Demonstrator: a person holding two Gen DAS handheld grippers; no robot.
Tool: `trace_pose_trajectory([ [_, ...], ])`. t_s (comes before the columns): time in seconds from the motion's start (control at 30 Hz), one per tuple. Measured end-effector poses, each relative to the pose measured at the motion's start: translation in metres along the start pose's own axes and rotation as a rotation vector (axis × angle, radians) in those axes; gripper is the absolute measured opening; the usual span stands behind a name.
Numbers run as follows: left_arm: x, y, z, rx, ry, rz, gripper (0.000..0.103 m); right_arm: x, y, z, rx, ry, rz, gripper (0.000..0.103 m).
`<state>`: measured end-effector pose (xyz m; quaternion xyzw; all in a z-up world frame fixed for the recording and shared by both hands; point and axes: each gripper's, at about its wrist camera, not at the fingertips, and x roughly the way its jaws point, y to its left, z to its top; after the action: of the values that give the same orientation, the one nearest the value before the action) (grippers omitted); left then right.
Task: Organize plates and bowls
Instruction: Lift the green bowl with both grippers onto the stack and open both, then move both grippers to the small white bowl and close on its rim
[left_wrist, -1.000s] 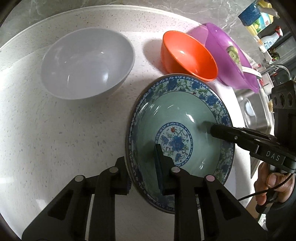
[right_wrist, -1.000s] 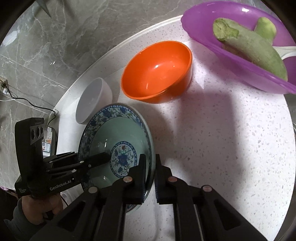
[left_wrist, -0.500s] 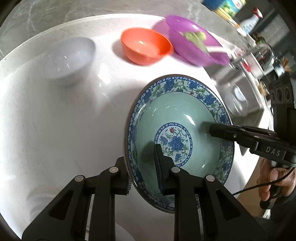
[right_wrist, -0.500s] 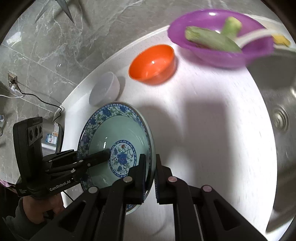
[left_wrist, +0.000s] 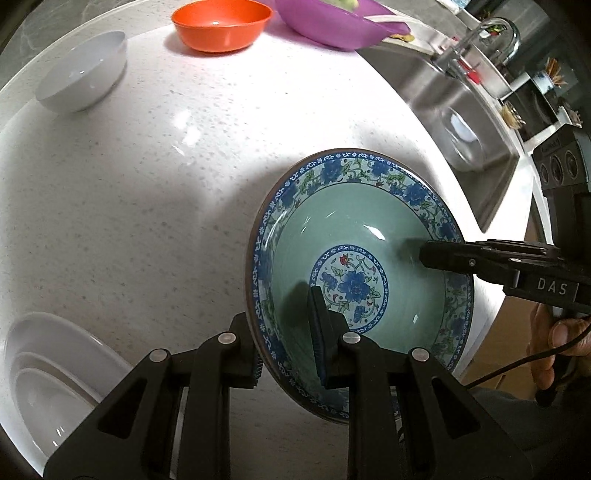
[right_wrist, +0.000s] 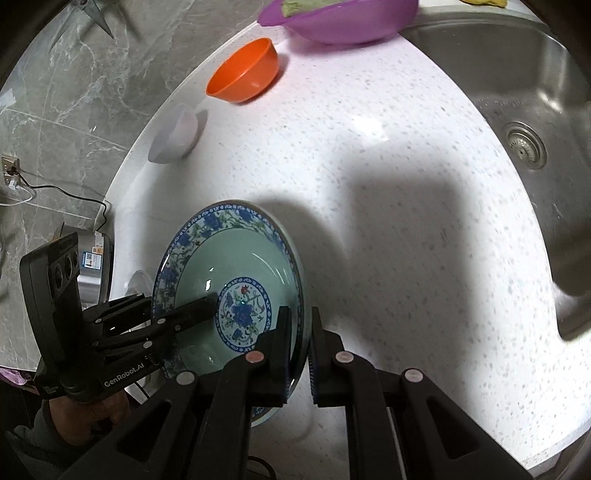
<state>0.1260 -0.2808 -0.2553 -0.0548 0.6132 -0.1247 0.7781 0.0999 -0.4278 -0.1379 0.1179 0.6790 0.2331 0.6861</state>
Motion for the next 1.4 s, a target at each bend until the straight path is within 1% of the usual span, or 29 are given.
trace_pose_trajectory([
  [0.23, 0.012, -0.011, -0.002, 0.013, 0.003, 0.008, 0.019, 0.0, -0.006, -0.007, 0.002, 0.003, -0.004, 0.01],
  [0.37, 0.018, -0.014, 0.003, 0.008, -0.008, 0.016, 0.019, 0.001, -0.008, -0.009, -0.013, -0.001, 0.012, 0.01],
  [0.5, 0.015, -0.011, 0.004, 0.003, -0.018, 0.02, 0.02, 0.003, -0.009, -0.011, -0.028, -0.002, 0.032, 0.011],
  [0.8, 0.011, -0.003, -0.002, -0.033, -0.041, 0.045, 0.023, 0.004, -0.007, -0.016, -0.068, 0.001, 0.056, 0.016],
  [0.83, 0.009, -0.001, -0.003, -0.038, -0.048, 0.042, 0.024, 0.004, -0.006, -0.016, -0.075, 0.002, 0.058, 0.018],
  [0.87, 0.007, 0.0, -0.003, -0.044, -0.056, 0.042, 0.032, 0.003, -0.006, -0.016, -0.08, 0.001, 0.058, 0.023],
  [0.9, 0.004, 0.001, -0.003, -0.049, -0.071, 0.045, 0.051, 0.002, -0.005, -0.016, -0.085, -0.003, 0.061, 0.026],
  [0.97, -0.004, 0.003, -0.003, -0.058, -0.1, 0.039, 0.071, -0.002, -0.004, -0.015, -0.091, -0.015, 0.074, 0.037],
  [1.0, -0.008, 0.004, -0.003, -0.062, -0.107, 0.036, 0.074, -0.005, -0.003, -0.015, -0.099, -0.025, 0.081, 0.039],
  [1.03, -0.012, 0.005, -0.003, -0.068, -0.115, 0.032, 0.075, -0.008, -0.002, -0.015, -0.106, -0.031, 0.083, 0.041],
  [1.07, -0.019, 0.006, -0.003, -0.076, -0.128, 0.028, 0.081, -0.013, -0.001, -0.014, -0.117, -0.043, 0.084, 0.044],
  [1.1, -0.025, 0.008, -0.002, -0.083, -0.141, 0.027, 0.09, -0.018, -0.001, -0.012, -0.127, -0.057, 0.081, 0.047],
  [1.17, -0.043, 0.018, -0.001, -0.112, -0.185, 0.019, 0.098, -0.03, -0.001, -0.006, -0.145, -0.095, 0.07, 0.057],
  [1.23, -0.062, 0.032, 0.001, -0.144, -0.23, 0.027, 0.1, -0.043, -0.002, 0.002, -0.159, -0.136, 0.063, 0.061],
  [1.33, -0.093, 0.062, 0.008, -0.185, -0.276, 0.08, 0.102, -0.063, 0.0, 0.021, -0.181, -0.205, 0.055, 0.062],
  [1.4, -0.112, 0.086, 0.016, -0.222, -0.292, 0.139, 0.102, -0.074, 0.006, 0.036, -0.199, -0.245, 0.055, 0.062],
])
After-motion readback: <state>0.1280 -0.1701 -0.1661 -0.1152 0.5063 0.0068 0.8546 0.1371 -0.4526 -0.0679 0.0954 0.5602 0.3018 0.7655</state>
